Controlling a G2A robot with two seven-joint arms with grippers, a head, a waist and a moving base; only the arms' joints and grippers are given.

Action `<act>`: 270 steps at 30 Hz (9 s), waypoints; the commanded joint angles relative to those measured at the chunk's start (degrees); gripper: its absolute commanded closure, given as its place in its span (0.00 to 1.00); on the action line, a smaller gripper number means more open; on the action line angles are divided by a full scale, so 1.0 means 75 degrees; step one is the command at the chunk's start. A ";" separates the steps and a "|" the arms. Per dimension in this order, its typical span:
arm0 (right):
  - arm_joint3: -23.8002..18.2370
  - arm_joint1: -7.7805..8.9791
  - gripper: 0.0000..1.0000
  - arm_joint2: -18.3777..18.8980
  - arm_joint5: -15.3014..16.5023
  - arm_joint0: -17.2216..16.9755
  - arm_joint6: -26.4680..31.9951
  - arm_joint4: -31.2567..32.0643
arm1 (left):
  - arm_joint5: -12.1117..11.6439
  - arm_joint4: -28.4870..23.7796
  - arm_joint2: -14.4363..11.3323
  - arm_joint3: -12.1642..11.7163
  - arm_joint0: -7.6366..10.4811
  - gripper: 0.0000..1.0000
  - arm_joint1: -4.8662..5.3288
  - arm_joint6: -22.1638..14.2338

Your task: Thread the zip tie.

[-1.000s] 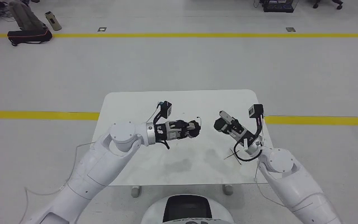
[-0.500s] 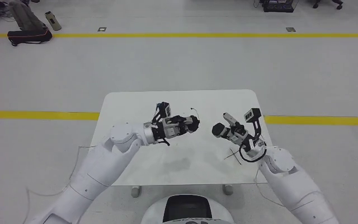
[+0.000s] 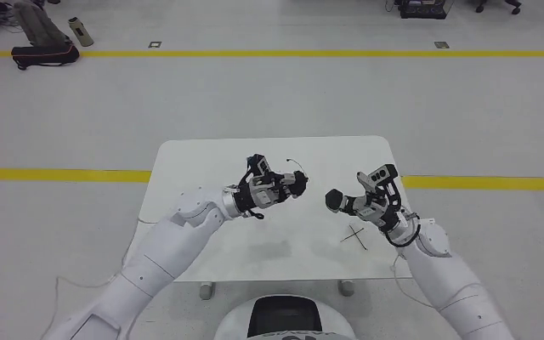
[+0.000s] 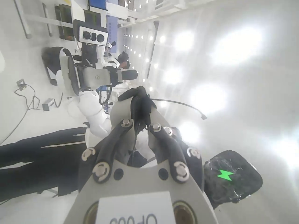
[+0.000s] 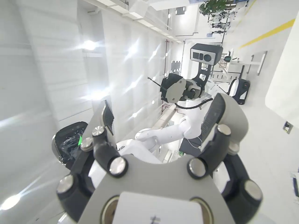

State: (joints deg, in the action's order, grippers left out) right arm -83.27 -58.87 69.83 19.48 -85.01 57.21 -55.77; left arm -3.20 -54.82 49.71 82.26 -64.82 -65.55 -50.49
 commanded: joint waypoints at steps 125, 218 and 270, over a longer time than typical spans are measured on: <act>0.0648 -0.1150 0.87 -0.0282 -0.1672 0.0789 0.2250 -0.1033 | -0.0923 -0.0346 -0.0051 0.0139 -0.0458 1.00 -0.0381 -0.0617; 0.0764 -0.1221 1.00 0.0228 -0.1501 0.0494 0.1931 -0.0046 | -0.0923 -0.0346 -0.0051 0.0139 -0.0458 1.00 -0.0381 -0.0617; 0.1079 -0.1076 1.00 0.0086 -0.1410 0.0637 0.1877 0.1643 | -0.0923 -0.0346 -0.0051 0.0139 -0.0458 1.00 -0.0381 -0.0617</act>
State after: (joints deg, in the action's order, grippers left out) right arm -75.26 -66.95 70.48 8.87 -80.27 71.26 -43.45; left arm -10.12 -57.41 49.32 83.30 -68.26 -68.40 -55.12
